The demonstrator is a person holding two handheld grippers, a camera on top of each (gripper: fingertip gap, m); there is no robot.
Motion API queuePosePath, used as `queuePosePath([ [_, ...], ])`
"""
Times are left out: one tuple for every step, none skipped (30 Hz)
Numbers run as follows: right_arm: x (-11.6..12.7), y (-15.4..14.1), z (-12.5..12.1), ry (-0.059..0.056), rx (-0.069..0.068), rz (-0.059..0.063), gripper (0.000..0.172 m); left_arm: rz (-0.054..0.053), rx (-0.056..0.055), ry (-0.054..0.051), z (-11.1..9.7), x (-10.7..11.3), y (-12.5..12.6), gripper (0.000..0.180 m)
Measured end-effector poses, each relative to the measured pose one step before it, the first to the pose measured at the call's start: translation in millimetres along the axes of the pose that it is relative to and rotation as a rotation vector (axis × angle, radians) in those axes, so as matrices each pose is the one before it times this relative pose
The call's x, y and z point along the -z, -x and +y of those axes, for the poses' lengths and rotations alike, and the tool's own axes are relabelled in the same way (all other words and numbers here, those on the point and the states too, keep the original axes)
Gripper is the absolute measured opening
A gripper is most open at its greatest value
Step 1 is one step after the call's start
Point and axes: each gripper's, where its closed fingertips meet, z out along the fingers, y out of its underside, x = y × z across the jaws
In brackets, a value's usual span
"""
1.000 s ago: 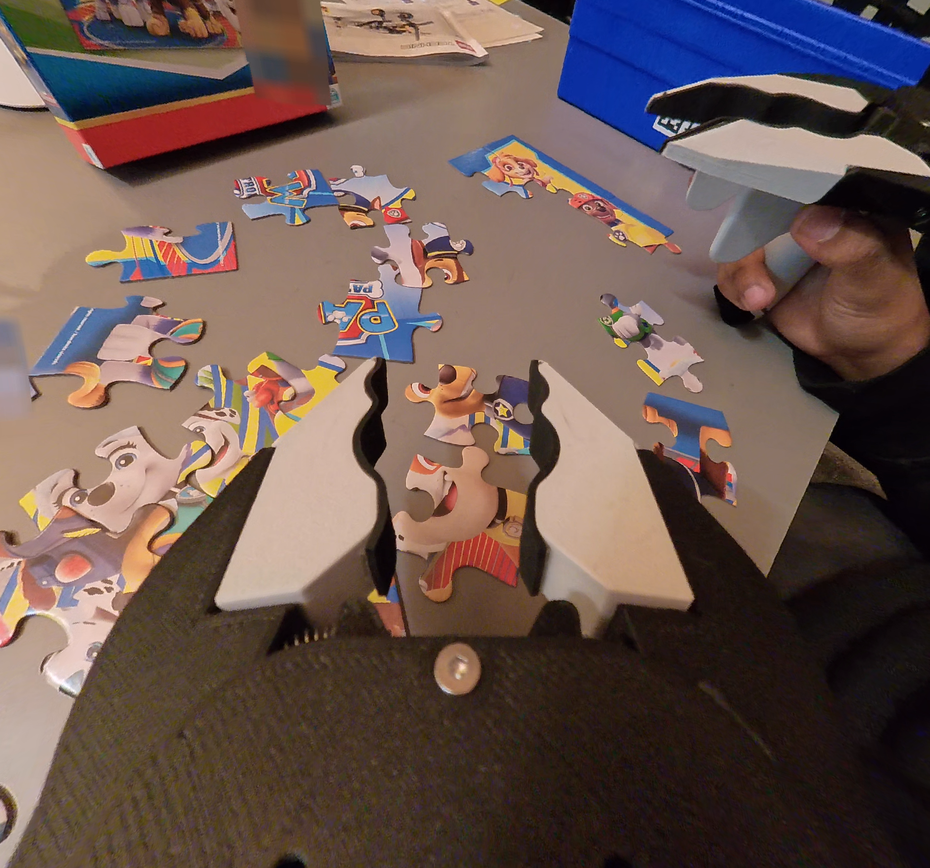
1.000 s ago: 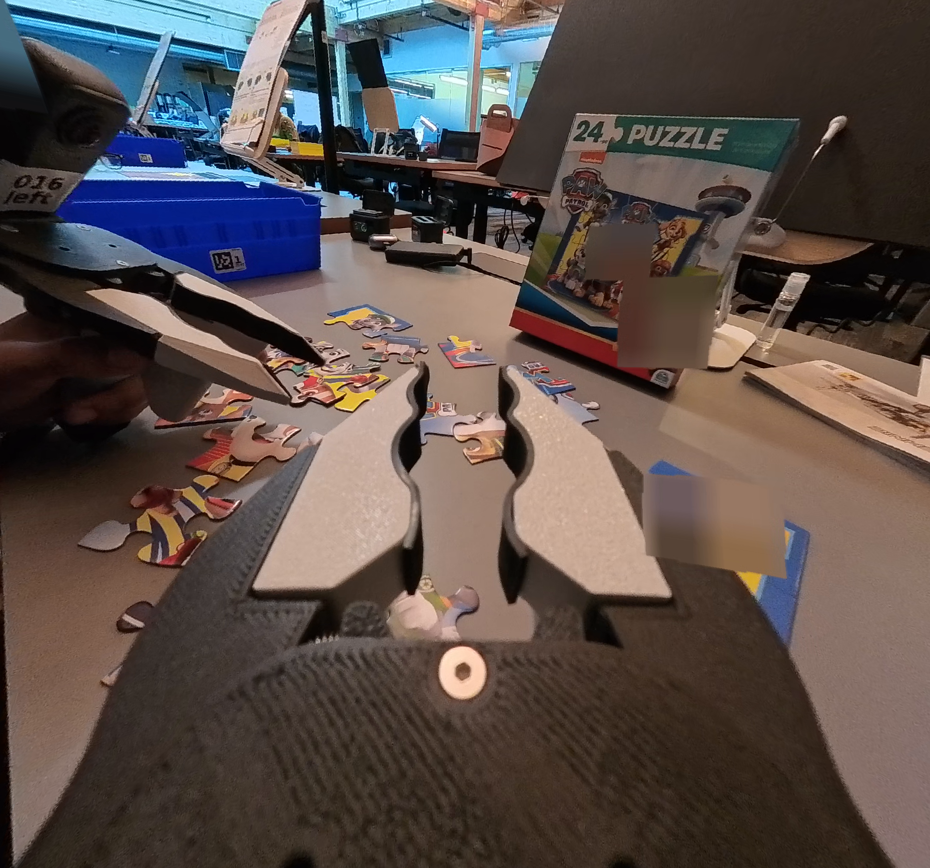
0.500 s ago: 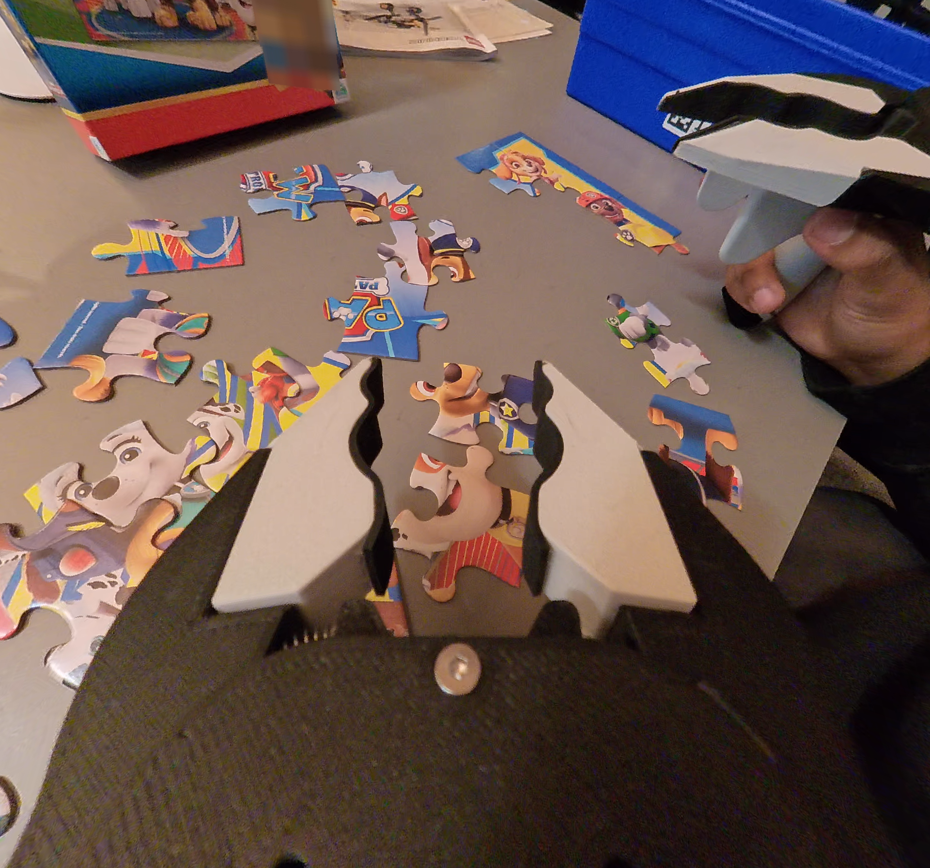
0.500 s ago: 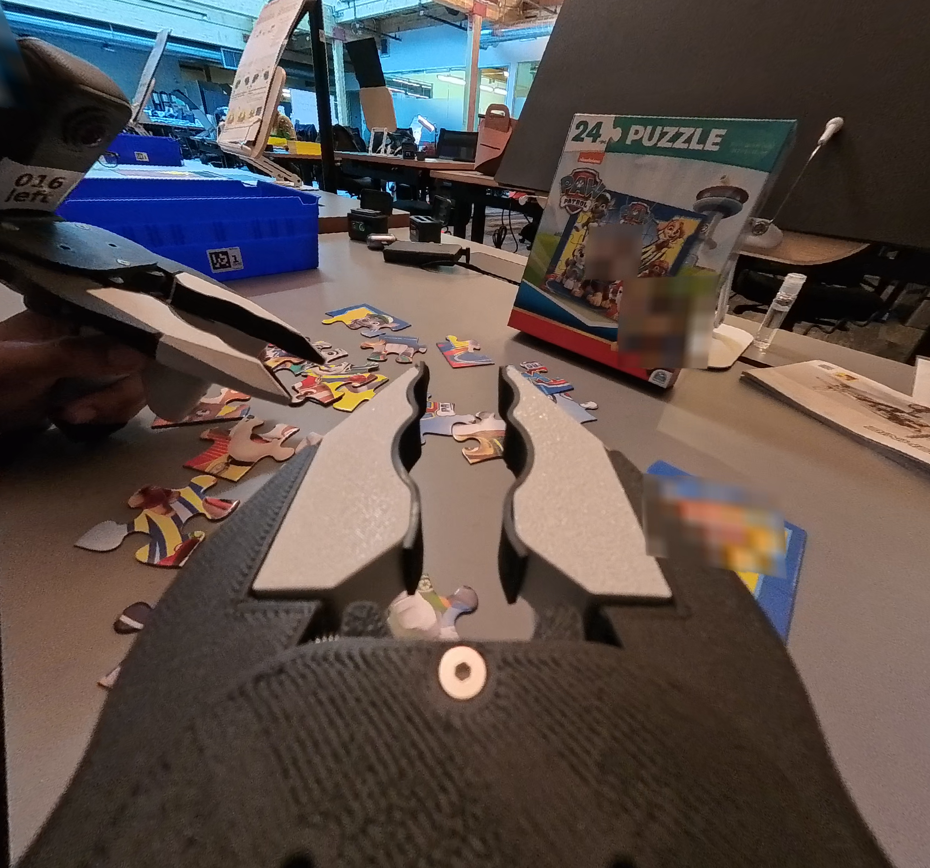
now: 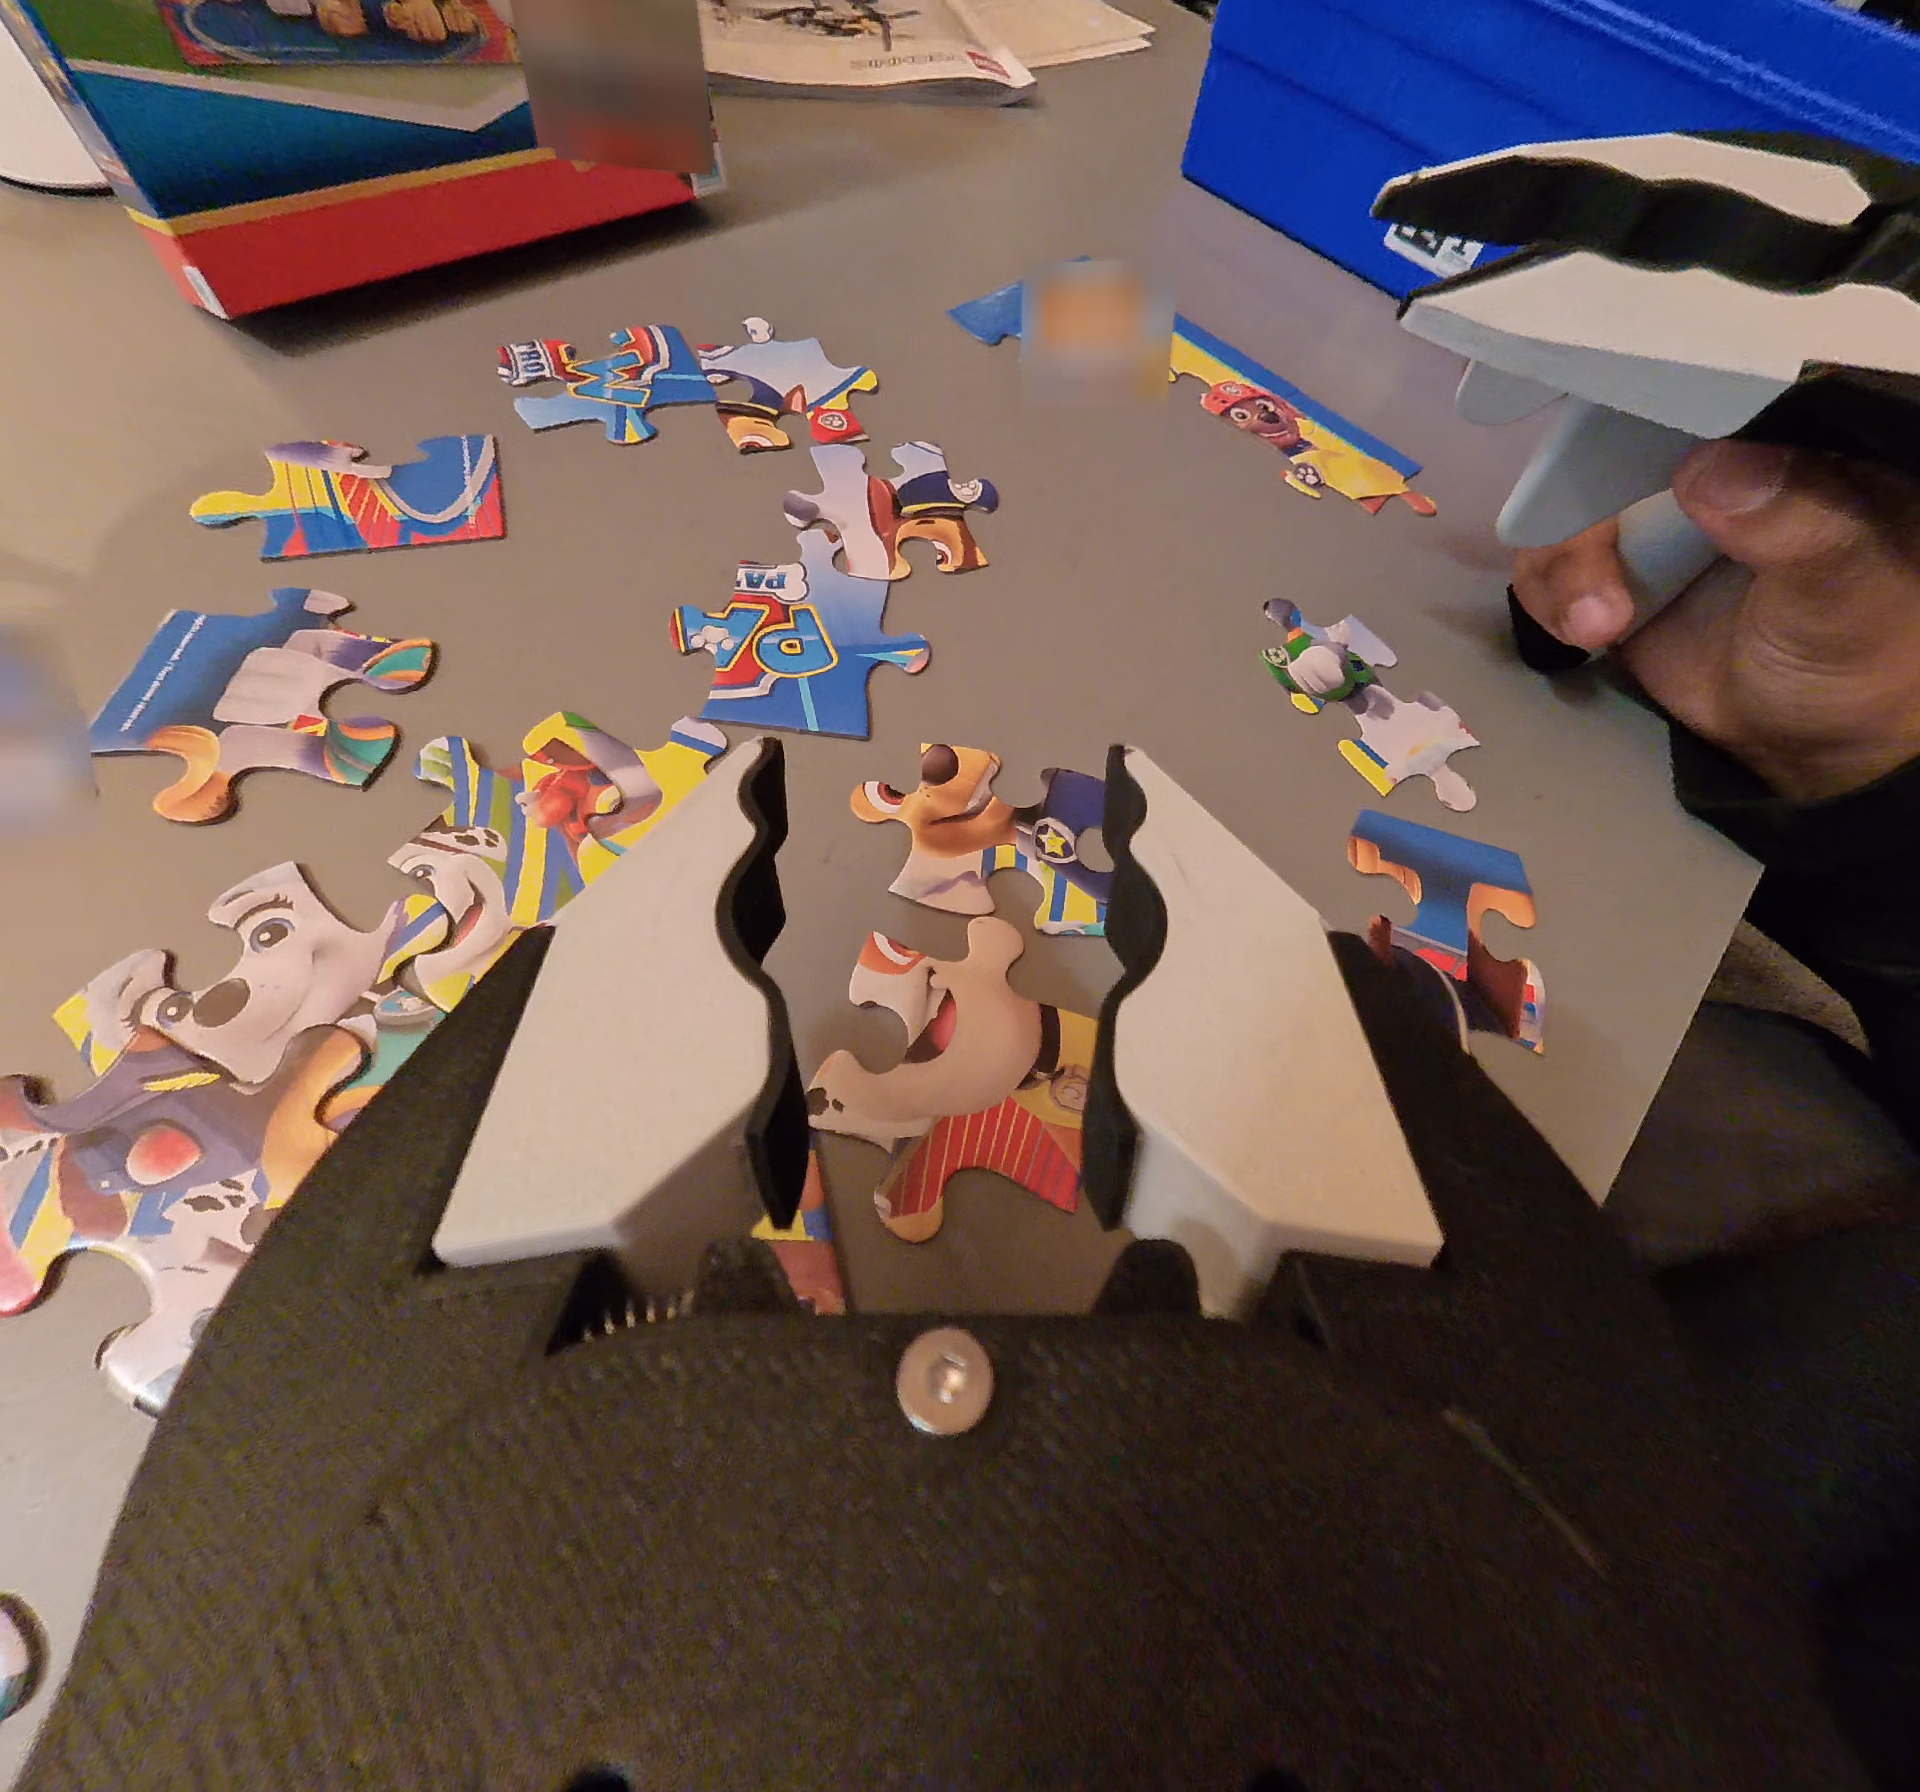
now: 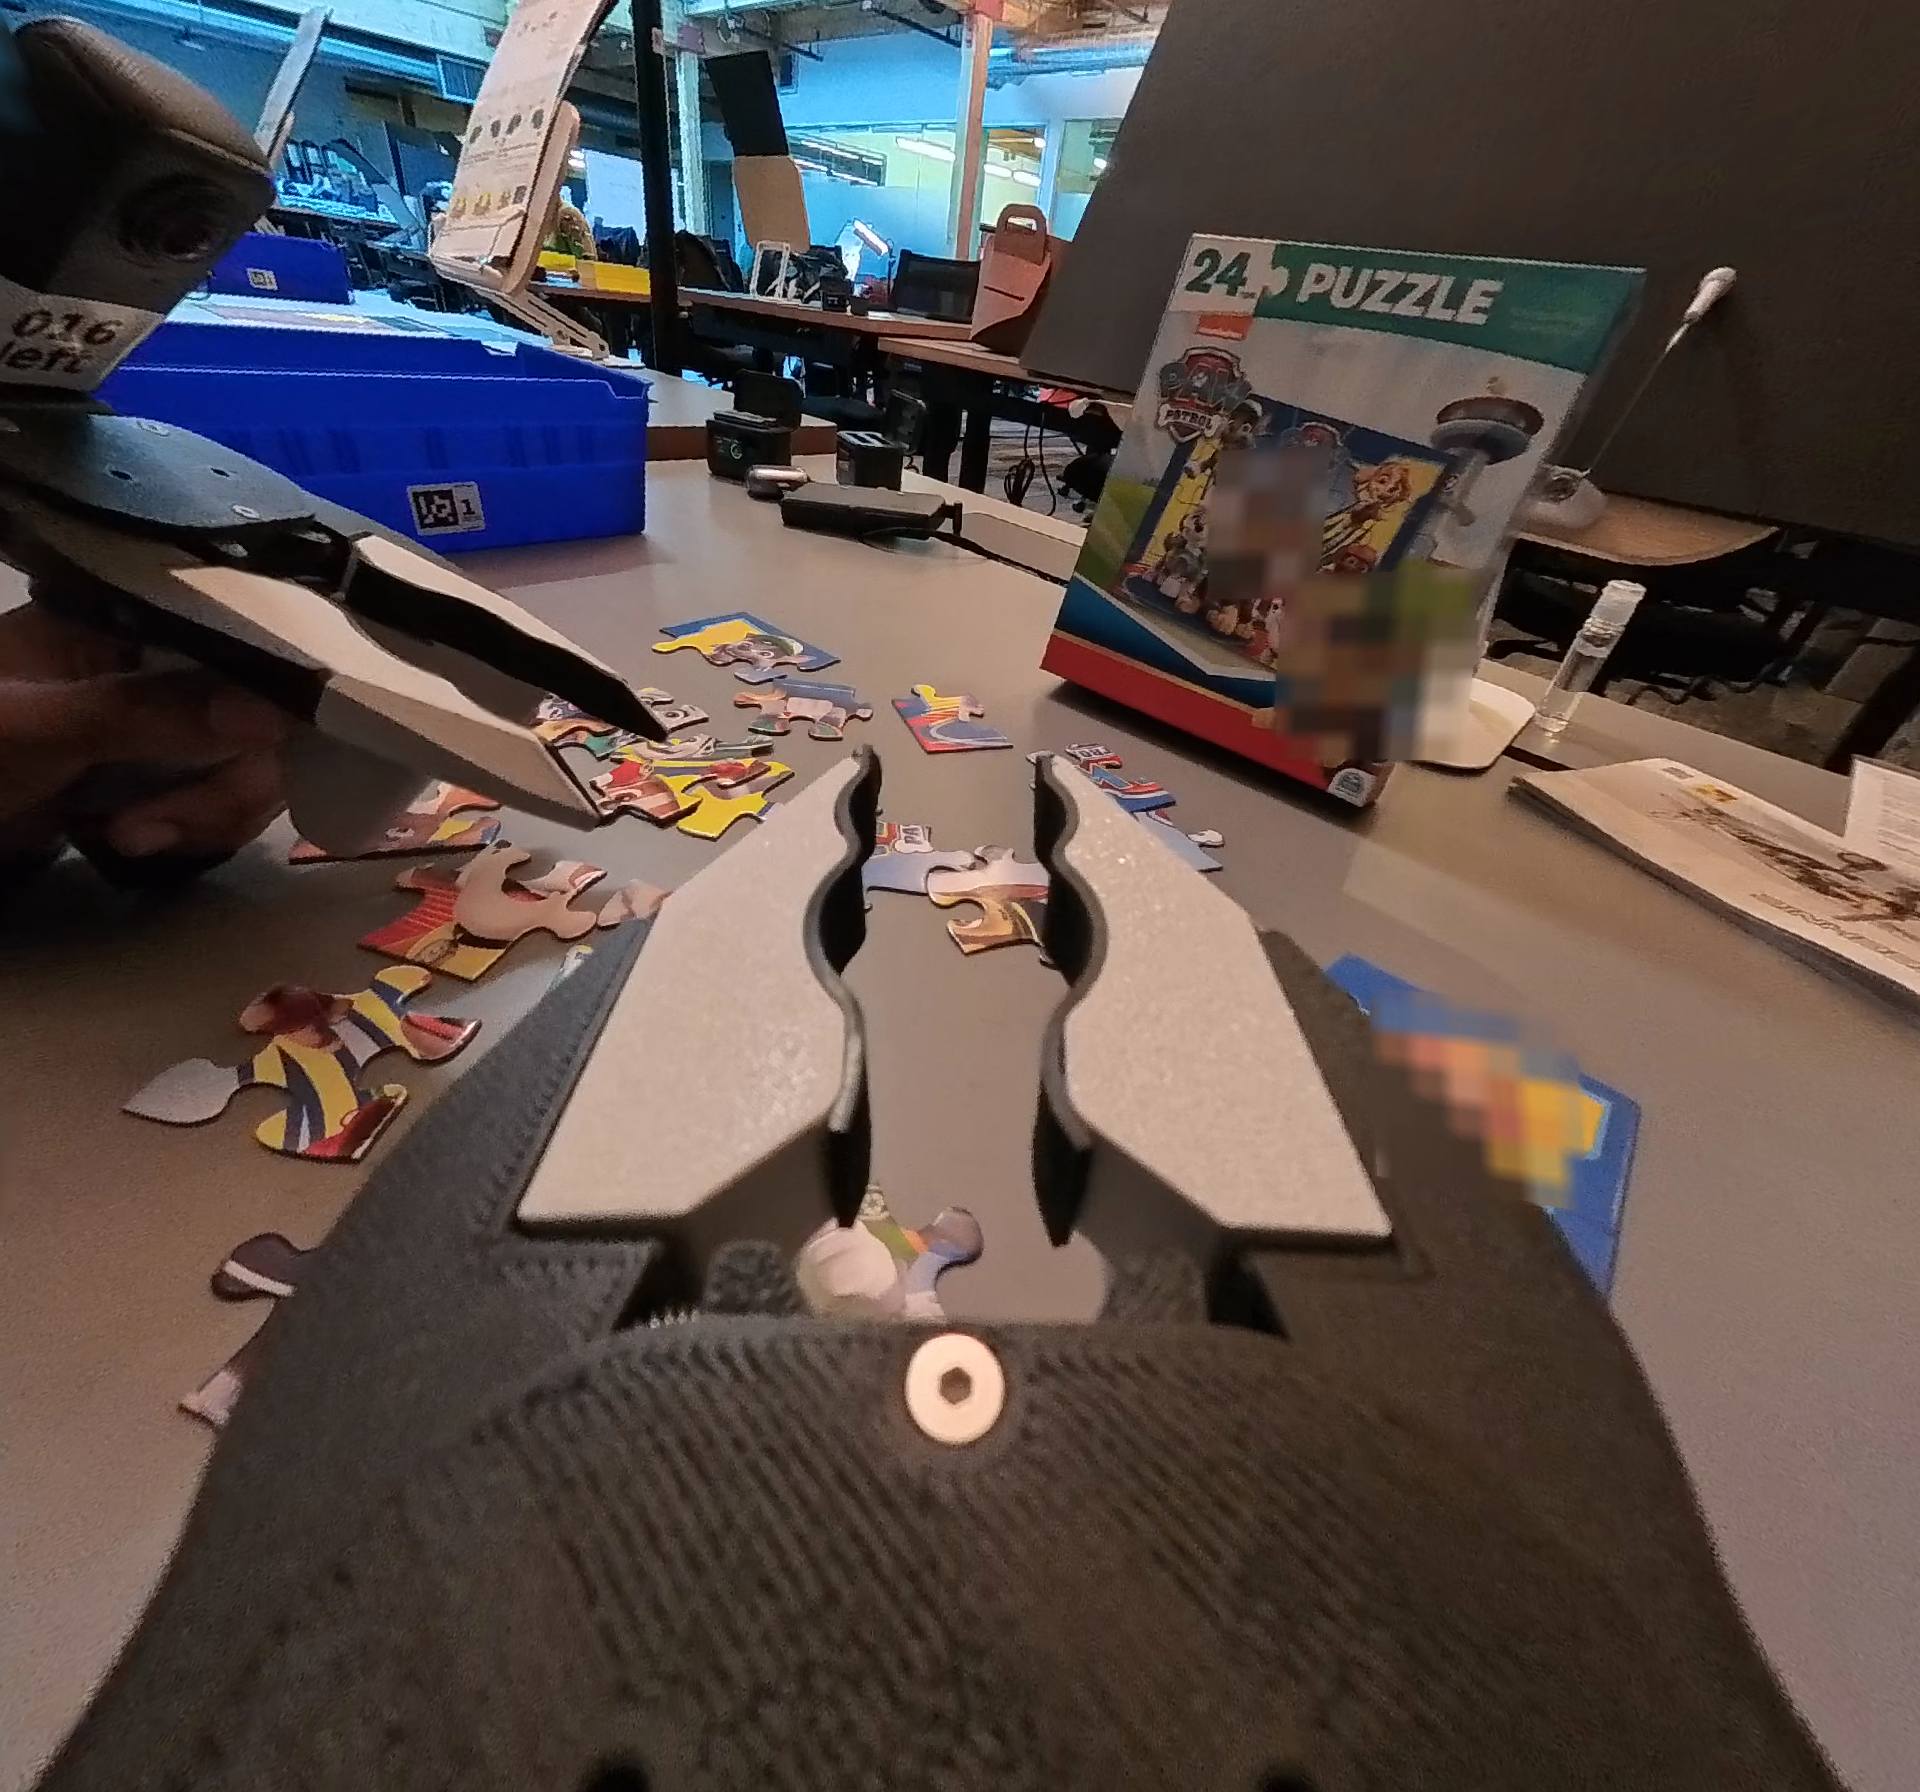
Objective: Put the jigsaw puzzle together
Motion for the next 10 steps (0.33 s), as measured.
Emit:
queuePosePath([
  [0.10, 0.44, -0.09, -0.0007, 0.0050, 0.0002, 0.029, -0.0052, -0.0077, 0.0058, 0.66, -0.60, -0.19, 0.059],
  [0.09, 0.10, -0.12, -0.0009, 0.0038, 0.0032, 0.029, -0.0055, -0.0069, 0.0066, 0.79, -0.67, -0.11, 0.059],
  [0.11, 0.01, -0.18, -0.0007, 0.0031, 0.0027, 0.029, -0.0061, -0.0062, 0.0063, 0.67, -0.55, 0.01, 0.060],
  [0.05, 0.20, -0.01, -0.0002, 0.0030, 0.0014, 0.029, -0.0050, -0.0059, 0.0053, 0.61, -0.58, 0.05, 0.060],
  [-0.09, 0.25, 0.00, 0.0005, 0.0030, 0.0002, 0.029, -0.0022, -0.0056, 0.0043, 0.47, -0.42, -0.36, 0.061],
  [-0.01, 0.90, 0.06, 0.0004, 0.0042, -0.0035, 0.029, -0.0007, -0.0048, 0.0025, 0.34, -0.28, -0.50, 0.061],
  [-0.04, 1.29, -0.09, 0.0002, 0.0057, -0.0057, 0.029, 0.0001, -0.0036, 0.0004, 0.00, 0.00, -0.37, 0.061],
  [0.03, 1.34, 0.05, 0.0002, 0.0069, -0.0043, 0.029, 0.0002, -0.0024, -0.0023, -0.25, 0.30, -0.34, 0.062],
  [-0.01, 1.05, -0.12, -0.0001, 0.0081, -0.0016, 0.029, -0.0003, -0.0010, -0.0046, -0.56, 0.44, -0.06, 0.062],
  [-0.01, 0.77, -0.05, 0.0001, 0.0090, 0.0016, 0.029, -0.0014, 0.0001, -0.0062, -0.69, 0.73, 0.15, 0.062],
])
